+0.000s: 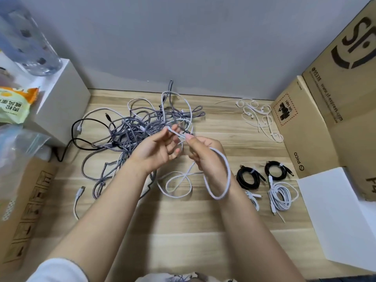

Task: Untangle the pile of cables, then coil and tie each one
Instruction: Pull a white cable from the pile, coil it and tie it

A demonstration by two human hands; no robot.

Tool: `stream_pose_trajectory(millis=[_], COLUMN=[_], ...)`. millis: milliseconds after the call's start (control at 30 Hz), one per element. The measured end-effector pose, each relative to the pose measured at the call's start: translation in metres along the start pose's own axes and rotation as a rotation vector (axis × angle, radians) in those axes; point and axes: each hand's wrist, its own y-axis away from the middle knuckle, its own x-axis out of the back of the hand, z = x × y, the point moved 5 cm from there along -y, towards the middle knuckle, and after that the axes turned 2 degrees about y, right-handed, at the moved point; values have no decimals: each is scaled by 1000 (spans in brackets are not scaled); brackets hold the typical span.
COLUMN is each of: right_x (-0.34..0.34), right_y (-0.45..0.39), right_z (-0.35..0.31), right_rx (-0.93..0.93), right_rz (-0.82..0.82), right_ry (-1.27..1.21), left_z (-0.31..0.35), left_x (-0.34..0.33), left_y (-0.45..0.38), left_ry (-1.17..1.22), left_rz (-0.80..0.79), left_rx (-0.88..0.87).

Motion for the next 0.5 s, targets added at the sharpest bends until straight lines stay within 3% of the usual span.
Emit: stream_pose_trajectory(millis=[100,200,300,400,500], right_x=[8,22,34,46,56], right_y=[14,14,11,9,8], right_z=[-17,-21,-18,-10,-7], right_rx=[105,139,125,54,-4], right_rz=[-12,29,78,154,217], right_ry=[26,25,-6,-14,2], left_z=[11,28,27,8,-26], left_x=[23,30,14,0,11], left_y=[-11,-18,-17,-1,22], left_ry=[223,110,-326,-896,-1661], left_rz=[155,264,272,164,36], left_rx=[-24,-71,-147,-339,-586])
